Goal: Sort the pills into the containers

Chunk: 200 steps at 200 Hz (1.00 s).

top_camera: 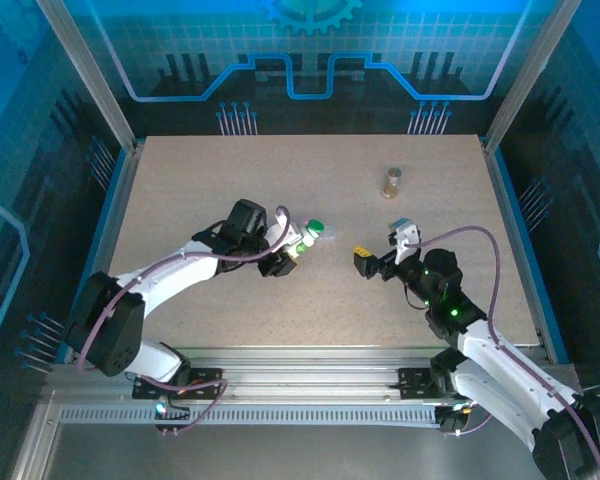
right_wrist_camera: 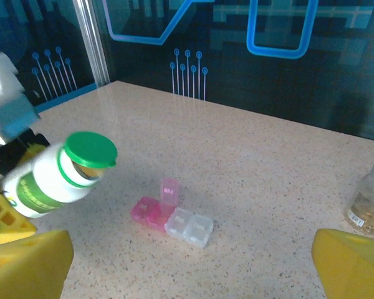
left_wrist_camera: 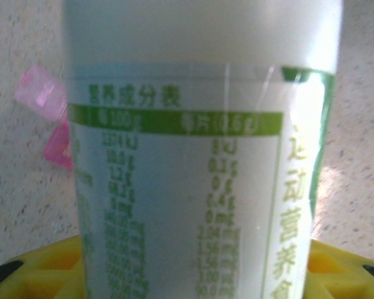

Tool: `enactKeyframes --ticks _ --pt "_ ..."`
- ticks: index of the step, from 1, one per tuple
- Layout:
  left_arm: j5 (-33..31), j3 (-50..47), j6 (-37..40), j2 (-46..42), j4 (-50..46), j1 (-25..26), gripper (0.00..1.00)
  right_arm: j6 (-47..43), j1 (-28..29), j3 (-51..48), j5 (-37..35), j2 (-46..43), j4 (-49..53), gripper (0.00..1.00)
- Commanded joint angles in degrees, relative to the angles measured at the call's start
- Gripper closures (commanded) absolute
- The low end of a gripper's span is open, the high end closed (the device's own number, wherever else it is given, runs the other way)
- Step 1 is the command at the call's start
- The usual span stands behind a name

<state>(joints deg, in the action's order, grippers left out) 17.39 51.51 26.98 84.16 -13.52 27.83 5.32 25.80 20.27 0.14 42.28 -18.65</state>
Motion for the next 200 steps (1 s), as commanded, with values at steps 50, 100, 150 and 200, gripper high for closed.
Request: enactKeyframes --ticks 50,100,150,200 --pt "1.0 9.1 7.2 8.1 -11.4 -4.2 1.0 2.1 -0.9 -0.8 -1.6 -1.1 -2.4 0.01" --pt "-1.6 14.3 9.4 14.5 -17.2 -4.6 1.0 2.3 -0.9 -0.8 -1.5 -0.6 -2.6 0.01" --pt "-2.9 18.2 9.8 18.5 -20.1 -4.6 1.0 2.7 -0.9 -0.9 -0.9 -0.1 -3.0 0.01" --pt "-5.1 22.7 10.8 21.9 -25.2 -4.5 1.0 2.9 -0.9 -0.9 -0.3 -0.3 -2.9 0.01"
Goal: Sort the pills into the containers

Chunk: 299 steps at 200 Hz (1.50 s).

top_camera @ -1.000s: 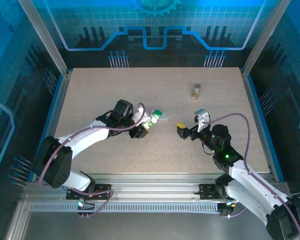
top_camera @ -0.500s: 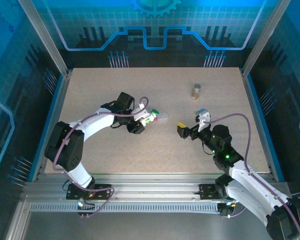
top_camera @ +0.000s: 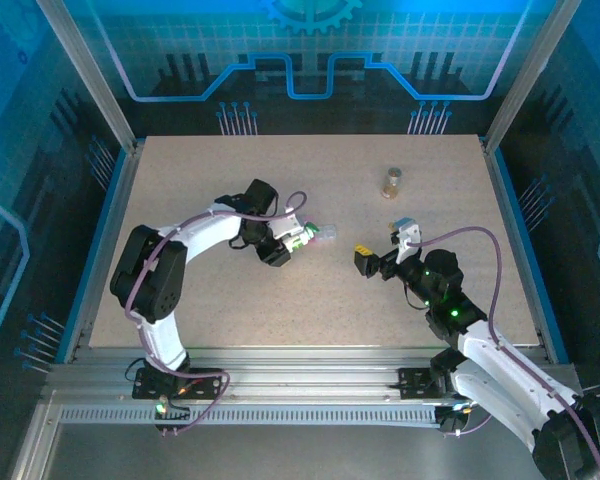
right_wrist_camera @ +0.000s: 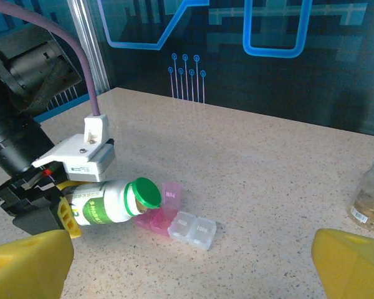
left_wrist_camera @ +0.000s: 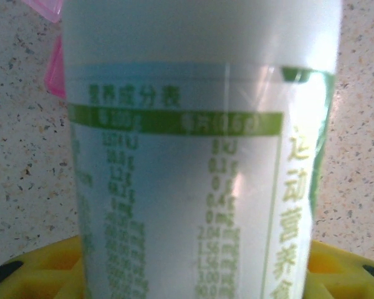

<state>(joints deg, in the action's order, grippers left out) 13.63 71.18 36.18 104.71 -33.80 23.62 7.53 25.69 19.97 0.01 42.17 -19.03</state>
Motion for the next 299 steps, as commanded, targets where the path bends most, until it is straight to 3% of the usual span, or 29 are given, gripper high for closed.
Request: enactKeyframes --ticks 1,206,299 --pt "-1.4 3.1 1.6 1.3 -5.0 -0.3 1.0 0.8 -0.8 -0.6 -0.2 -0.2 -2.5 0.01" --pt "-9.3 21.4 5.0 11.8 -22.4 0.7 1.0 1.9 -0.9 -0.1 1.3 -4.3 -0.4 0.01" --pt "-13.5 23.9 6.4 13.7 -25.1 2.9 1.0 2.2 -0.9 -0.2 1.6 -4.4 -0.5 0.01"
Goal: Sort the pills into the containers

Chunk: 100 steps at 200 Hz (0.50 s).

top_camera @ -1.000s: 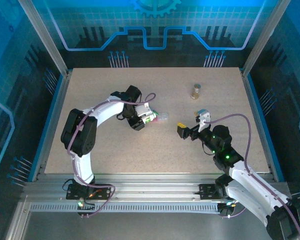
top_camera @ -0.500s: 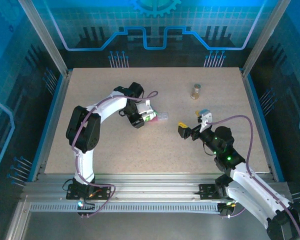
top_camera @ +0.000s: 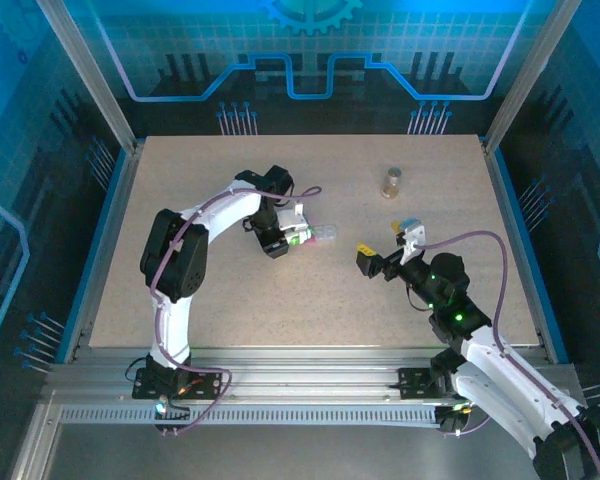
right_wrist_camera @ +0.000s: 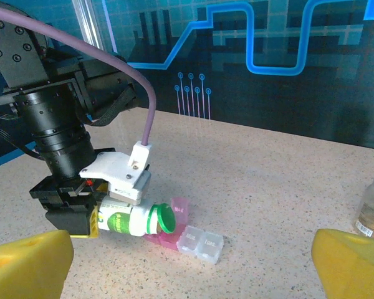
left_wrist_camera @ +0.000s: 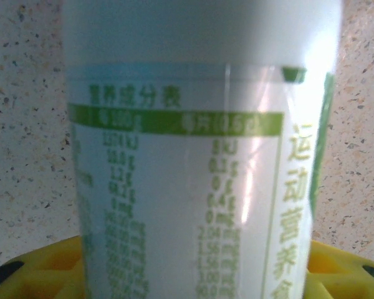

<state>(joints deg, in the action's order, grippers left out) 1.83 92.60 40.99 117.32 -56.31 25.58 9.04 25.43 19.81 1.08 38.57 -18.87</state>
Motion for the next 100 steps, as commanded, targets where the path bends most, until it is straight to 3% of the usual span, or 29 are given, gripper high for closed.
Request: enactKeyframes --ticks 1,65,100 --pt "-1.8 2.5 1.6 1.1 -2.6 1.0 1.0 0.7 -0.6 0.0 0.5 -0.8 -0.6 0.01" --pt "-5.1 7.1 3.1 4.2 -5.5 1.6 1.0 1.2 -0.6 -0.6 0.6 -0.4 -1.8 0.01" --pt "-10.4 8.2 5.2 4.9 -6.0 3.1 1.0 1.0 -0.6 -0.6 0.5 0.4 -2.1 0.01"
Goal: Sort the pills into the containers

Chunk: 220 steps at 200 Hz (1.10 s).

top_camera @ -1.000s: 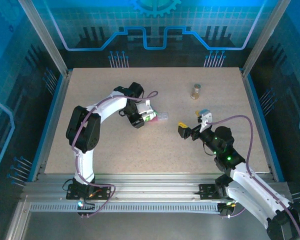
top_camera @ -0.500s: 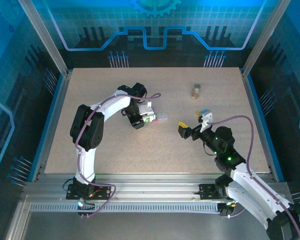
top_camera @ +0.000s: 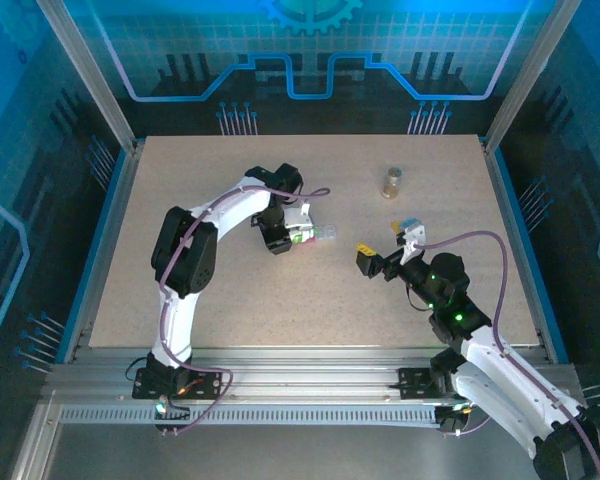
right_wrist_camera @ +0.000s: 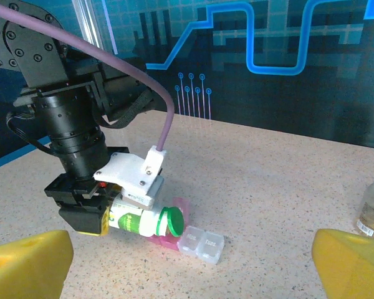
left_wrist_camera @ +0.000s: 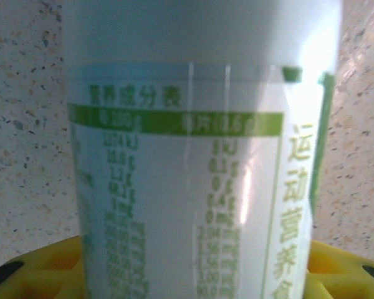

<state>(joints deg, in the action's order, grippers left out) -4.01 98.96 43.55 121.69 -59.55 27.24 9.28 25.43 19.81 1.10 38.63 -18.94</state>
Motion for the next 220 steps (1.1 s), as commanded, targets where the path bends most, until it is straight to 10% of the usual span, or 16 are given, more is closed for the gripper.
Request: enactKeyframes --ticks 1,220 --pt "-4.7 1.9 2.6 0.6 -2.8 1.5 1.0 0.7 -0.6 -0.6 0.5 0.4 -2.1 0.01" --pt "-19.4 -1.2 8.6 -2.1 2.6 5.5 1.0 1.4 -0.9 -0.7 1.1 1.1 -2.6 0.0"
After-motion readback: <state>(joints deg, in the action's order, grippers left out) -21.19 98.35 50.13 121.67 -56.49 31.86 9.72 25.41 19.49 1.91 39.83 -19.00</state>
